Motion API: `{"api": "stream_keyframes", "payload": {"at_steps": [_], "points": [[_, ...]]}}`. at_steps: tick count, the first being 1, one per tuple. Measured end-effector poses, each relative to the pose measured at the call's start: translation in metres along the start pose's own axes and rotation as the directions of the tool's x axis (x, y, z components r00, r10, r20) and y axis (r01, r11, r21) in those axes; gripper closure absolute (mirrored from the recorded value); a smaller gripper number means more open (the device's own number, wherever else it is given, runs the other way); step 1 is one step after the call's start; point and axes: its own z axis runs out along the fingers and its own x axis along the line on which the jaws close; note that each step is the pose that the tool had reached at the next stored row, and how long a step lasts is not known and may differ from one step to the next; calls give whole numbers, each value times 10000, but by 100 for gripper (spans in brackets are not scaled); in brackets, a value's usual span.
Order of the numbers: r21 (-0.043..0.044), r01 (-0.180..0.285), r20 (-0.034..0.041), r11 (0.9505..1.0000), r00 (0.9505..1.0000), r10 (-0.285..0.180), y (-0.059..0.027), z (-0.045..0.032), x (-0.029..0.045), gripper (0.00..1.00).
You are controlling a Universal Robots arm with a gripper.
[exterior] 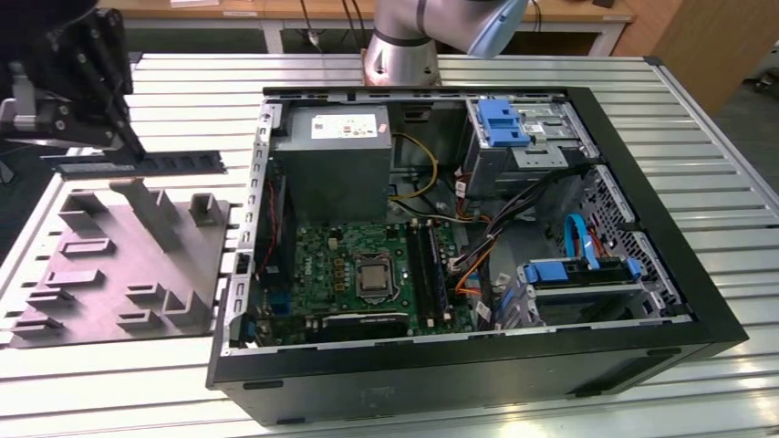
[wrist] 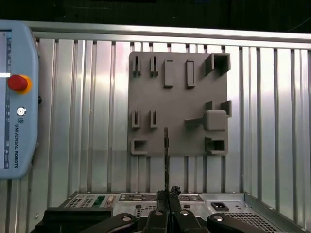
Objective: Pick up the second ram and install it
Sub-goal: 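Pick up the second ram and move it above second insertion slot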
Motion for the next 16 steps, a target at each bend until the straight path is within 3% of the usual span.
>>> {"api": "stream_keyframes", "payload": {"at_steps": [16], "points": [[-14, 0, 0, 10000, 10000, 0, -635, -23, 3, 89]]}}
